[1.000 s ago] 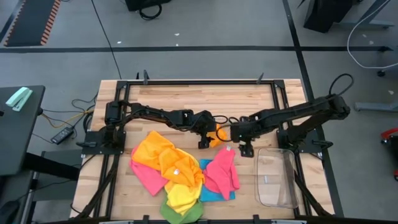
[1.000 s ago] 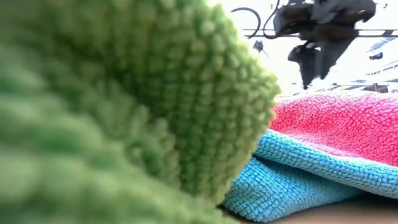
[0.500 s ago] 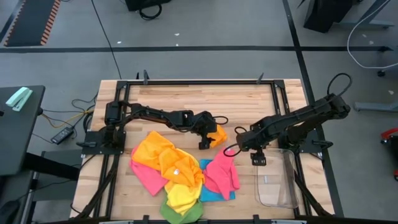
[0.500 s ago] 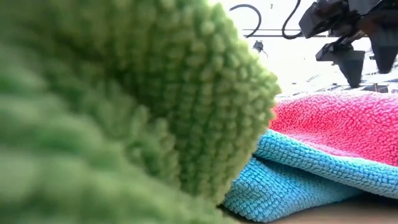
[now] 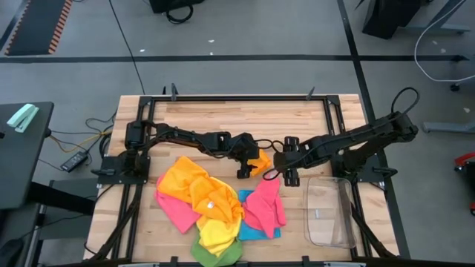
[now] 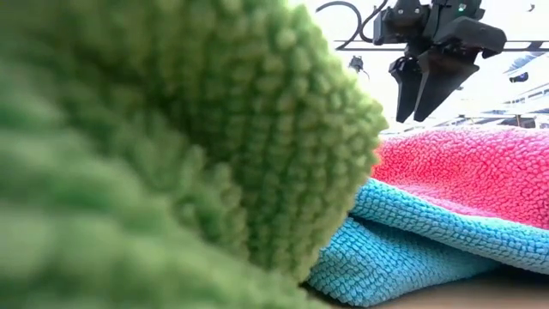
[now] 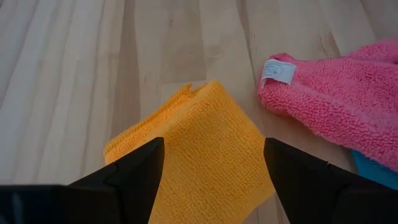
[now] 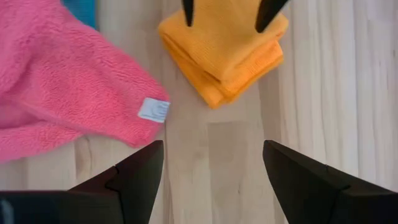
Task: Fold microfiber towels
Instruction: Put the folded orange towel into the transparent bin
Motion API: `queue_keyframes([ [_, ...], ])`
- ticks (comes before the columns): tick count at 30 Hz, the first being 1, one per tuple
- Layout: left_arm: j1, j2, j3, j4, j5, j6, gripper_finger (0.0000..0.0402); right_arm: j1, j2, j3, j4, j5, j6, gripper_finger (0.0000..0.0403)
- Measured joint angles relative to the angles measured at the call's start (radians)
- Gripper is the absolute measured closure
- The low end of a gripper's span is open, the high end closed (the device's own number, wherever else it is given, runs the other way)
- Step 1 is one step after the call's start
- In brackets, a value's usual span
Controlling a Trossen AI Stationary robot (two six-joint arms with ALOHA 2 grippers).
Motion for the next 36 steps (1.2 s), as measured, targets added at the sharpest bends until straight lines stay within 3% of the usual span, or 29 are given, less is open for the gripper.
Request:
queue_keyframes([
  [11,-0.022,-0.032,0.000,-0.053,-0.006,0.227,0.0115,-0.018,0.000,0.000,0.028,0.000,0.002,0.0118],
  [16,-0.022,-0.047,0.000,-0.046,-0.013,0.208,0.0115,-0.073,0.000,-0.045,0.135,-0.006,0.016,0.0118],
  [19,-0.021,-0.049,0.000,-0.054,-0.031,0.165,0.0115,-0.129,0.000,-0.116,0.281,-0.084,0.051,0.0118],
  [25,-0.016,-0.072,-0.001,-0.153,-0.177,0.163,0.0118,-0.247,0.001,-0.241,0.532,-0.215,0.157,0.0118],
  [29,0.001,-0.109,-0.005,-0.161,-0.171,0.121,0.0138,-0.305,0.001,-0.288,0.628,-0.272,0.252,0.0118],
  [36,0.007,-0.120,-0.051,-0.149,-0.166,0.066,0.0192,-0.360,0.007,-0.298,0.638,-0.296,0.315,0.0118],
])
